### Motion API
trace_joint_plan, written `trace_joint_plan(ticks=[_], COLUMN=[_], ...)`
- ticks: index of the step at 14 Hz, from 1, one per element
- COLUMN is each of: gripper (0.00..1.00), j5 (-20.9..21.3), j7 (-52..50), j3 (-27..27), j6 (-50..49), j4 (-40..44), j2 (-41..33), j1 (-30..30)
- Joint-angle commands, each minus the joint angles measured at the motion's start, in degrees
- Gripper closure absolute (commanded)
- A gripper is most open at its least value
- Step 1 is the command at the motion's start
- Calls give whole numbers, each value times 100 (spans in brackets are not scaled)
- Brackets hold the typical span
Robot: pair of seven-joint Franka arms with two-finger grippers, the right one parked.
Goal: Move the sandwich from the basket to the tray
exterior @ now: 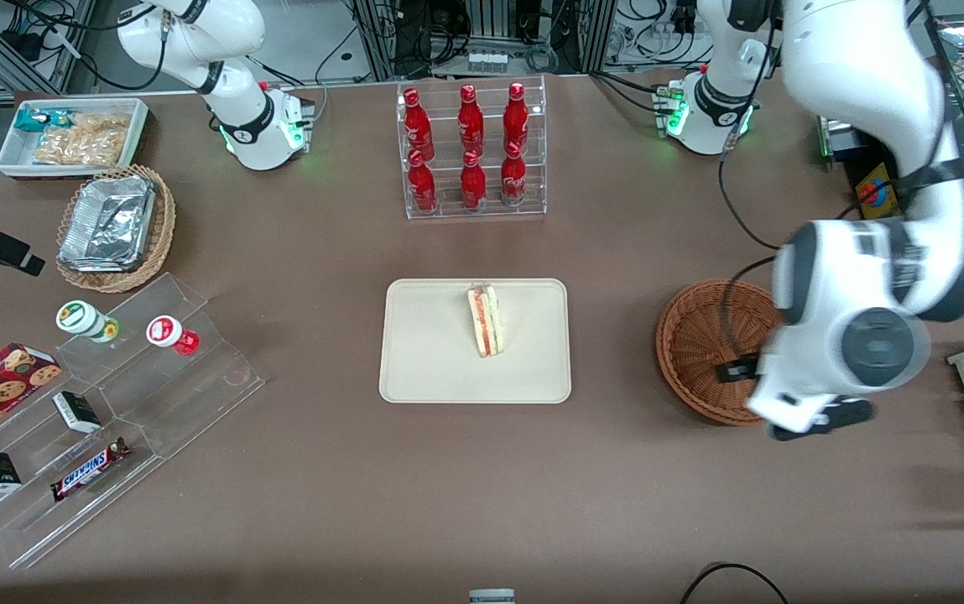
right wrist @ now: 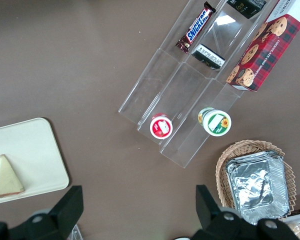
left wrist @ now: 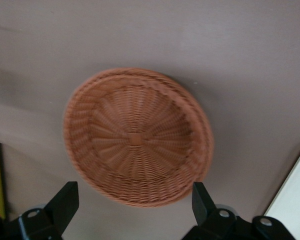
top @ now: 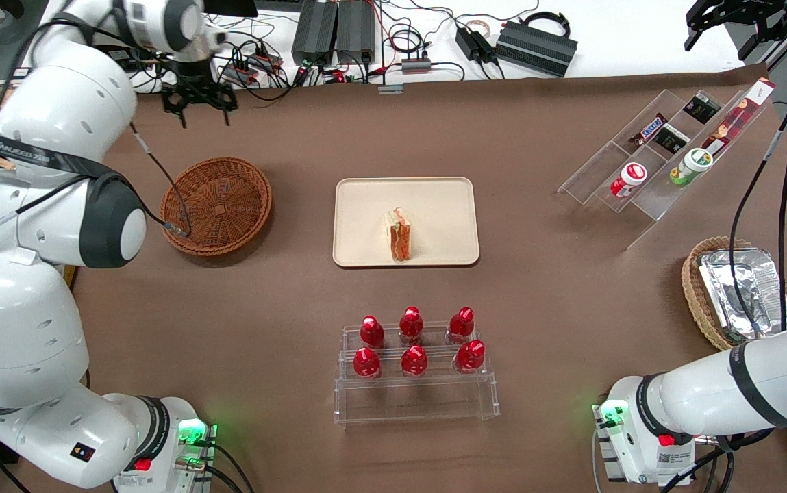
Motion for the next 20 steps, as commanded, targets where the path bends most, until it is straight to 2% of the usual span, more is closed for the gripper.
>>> trace_joint_plan(ticks=[1, 3, 4, 7, 9, 11, 16, 17, 18, 20], gripper=[0, 0, 0, 0, 0, 0, 0, 0, 0, 0], j5=[-357, -427, -601, -717, -980, -658, -490, -298, -61, 545], j7=[1105, 1346, 1303, 1320, 1346, 1215, 1232, 1223, 1232, 1206], j3=[686, 846, 855, 829, 846, 1012, 1022, 900, 420, -1438], j6=[-402, -492, -492, -492, -614, -1392, -1485, -1433, -1397, -1406], j4=[-173, -173, -156, -50, -94, -77, -33, -85, -146, -208], j2=[-268, -365, -383, -523, -742, -866, -1033, -1294, -1514, -1980], j1=[-97, -97, -97, -123, -114, -132, -211, -141, 155, 1636])
